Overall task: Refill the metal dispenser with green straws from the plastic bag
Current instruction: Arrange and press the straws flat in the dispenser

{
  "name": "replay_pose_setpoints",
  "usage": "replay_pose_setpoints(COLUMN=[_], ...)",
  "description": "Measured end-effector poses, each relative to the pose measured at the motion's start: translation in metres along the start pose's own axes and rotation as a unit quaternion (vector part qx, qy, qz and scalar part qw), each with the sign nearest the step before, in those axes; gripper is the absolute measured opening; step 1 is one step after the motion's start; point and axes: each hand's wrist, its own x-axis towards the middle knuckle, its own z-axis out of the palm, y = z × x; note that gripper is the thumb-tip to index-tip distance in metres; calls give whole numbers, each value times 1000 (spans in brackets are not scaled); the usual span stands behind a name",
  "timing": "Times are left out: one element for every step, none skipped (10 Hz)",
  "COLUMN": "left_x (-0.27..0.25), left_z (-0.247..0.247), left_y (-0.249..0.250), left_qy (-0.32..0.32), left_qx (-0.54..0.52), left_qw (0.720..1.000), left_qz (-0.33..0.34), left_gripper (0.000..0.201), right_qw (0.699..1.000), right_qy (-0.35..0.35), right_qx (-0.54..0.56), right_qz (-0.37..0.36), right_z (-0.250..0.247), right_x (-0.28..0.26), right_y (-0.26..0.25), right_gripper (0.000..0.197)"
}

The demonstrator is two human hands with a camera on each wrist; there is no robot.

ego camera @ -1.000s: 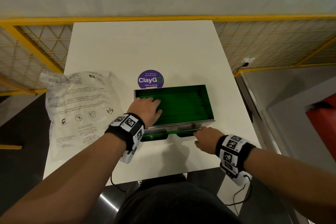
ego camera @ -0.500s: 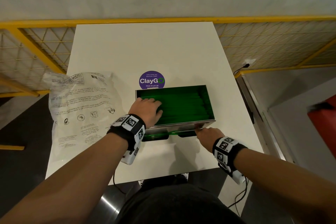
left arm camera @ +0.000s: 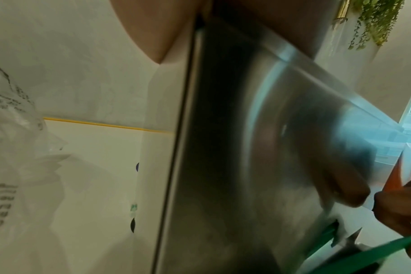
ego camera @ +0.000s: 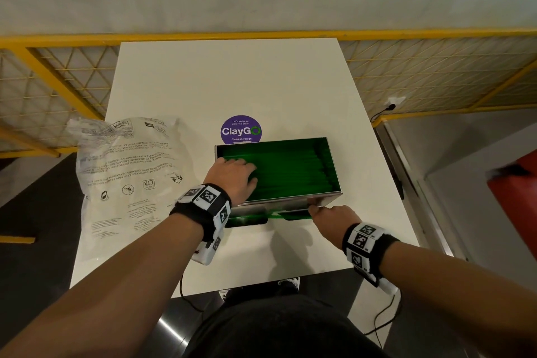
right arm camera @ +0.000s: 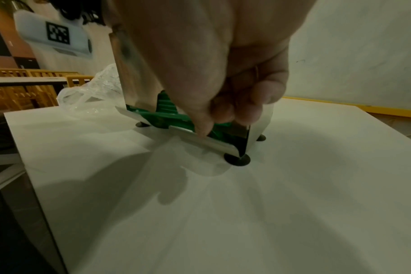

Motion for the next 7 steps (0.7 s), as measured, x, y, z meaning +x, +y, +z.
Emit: replay_pose_setpoints(left_x=[0, 0, -1, -1, -2, -4, -6], left_z=[-1, -1, -1, -1, -4, -11, -18], left_y=[0, 0, 1, 0, -1, -3, -8], left_qy=[0, 2, 5, 11, 16, 16, 37], left_qx=[-2, -5, -12, -19, -43, -108, -218], left_qw=[1000, 1000, 1000, 1000, 999, 994, 975], left_qz=[-1, 0, -2, 0, 7, 14, 15], left_gripper=[39, 39, 40, 40, 40, 39, 34], right_qw=[1000, 999, 997, 997, 995, 993, 992], right_qy=[1, 5, 40, 57, 58, 57, 56], right_qx=[-10, 8, 14, 15, 27, 42, 45], right_qz=[-21, -41, -58, -57, -71, -93, -101], right_z=[2, 2, -2, -10, -24, -42, -62], right_x=[-3, -3, -4, -7, -14, -26, -40], right_y=[-3, -7, -5, 1, 13, 29, 45], right_gripper=[32, 28, 26, 27, 30, 33, 33])
